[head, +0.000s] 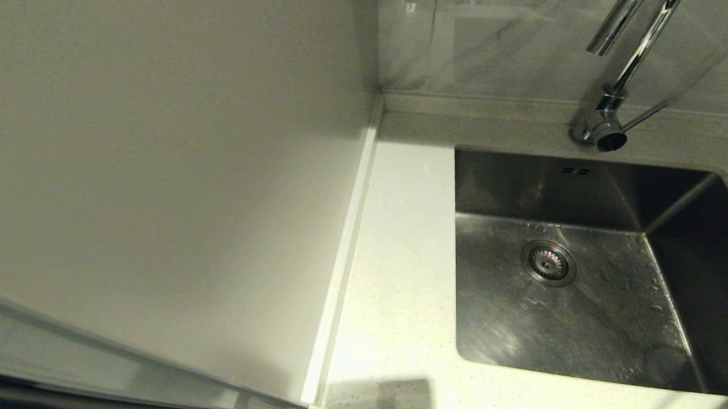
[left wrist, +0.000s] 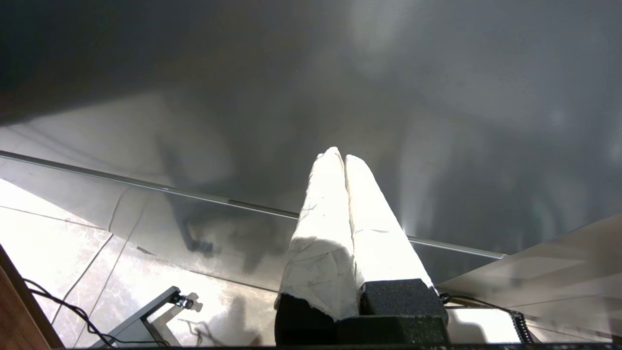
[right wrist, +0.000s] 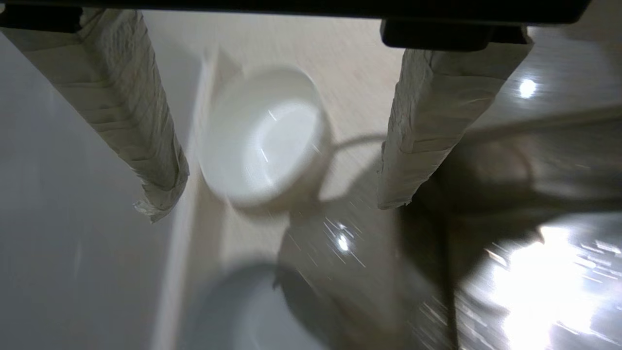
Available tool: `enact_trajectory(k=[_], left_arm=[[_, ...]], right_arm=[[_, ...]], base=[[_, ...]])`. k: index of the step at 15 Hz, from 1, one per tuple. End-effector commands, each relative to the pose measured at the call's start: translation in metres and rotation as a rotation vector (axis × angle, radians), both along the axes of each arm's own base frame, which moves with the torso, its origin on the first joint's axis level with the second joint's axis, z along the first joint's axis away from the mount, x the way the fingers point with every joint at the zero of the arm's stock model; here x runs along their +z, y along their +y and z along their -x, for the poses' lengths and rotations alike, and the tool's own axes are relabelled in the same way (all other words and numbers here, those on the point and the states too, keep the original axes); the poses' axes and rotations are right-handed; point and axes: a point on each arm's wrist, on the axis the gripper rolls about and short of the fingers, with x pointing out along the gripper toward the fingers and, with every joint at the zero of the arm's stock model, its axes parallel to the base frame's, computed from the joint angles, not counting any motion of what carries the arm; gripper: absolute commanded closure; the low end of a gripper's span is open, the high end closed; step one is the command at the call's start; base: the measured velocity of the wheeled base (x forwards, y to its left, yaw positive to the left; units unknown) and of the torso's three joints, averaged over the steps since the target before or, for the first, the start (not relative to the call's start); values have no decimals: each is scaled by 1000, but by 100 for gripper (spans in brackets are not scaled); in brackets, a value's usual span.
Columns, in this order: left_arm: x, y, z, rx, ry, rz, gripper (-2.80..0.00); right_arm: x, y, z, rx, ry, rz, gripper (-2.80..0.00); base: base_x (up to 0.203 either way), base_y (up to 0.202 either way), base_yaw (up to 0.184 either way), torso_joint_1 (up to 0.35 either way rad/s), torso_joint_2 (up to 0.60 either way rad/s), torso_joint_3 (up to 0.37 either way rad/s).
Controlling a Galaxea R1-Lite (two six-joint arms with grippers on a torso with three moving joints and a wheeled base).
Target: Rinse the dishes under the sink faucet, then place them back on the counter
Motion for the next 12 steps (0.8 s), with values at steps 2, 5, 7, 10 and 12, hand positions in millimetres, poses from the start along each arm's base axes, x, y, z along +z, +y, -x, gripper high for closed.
enact_trajectory(k=[2,5,7,10,12], left_arm=[[0,0,0,0,-4,1,0],[0,0,0,2,-4,1,0],[0,0,0,0,-4,1,0],[0,0,0,1,-4,1,0],[0,0,0,0,-4,1,0]], right_arm=[[29,44,-13,228,-126,78,-280],[55,79,-38,355,-239,56,-280],[74,106,-51,353,-314,39,-280],[91,138,-38,286,-431,11,0],[79,142,-18,271,-433,-2,0]], base=[[0,0,0,0,0,0],[0,0,0,0,0,0],[0,0,0,0,0,0],[0,0,0,0,0,0],[0,0,0,0,0,0]])
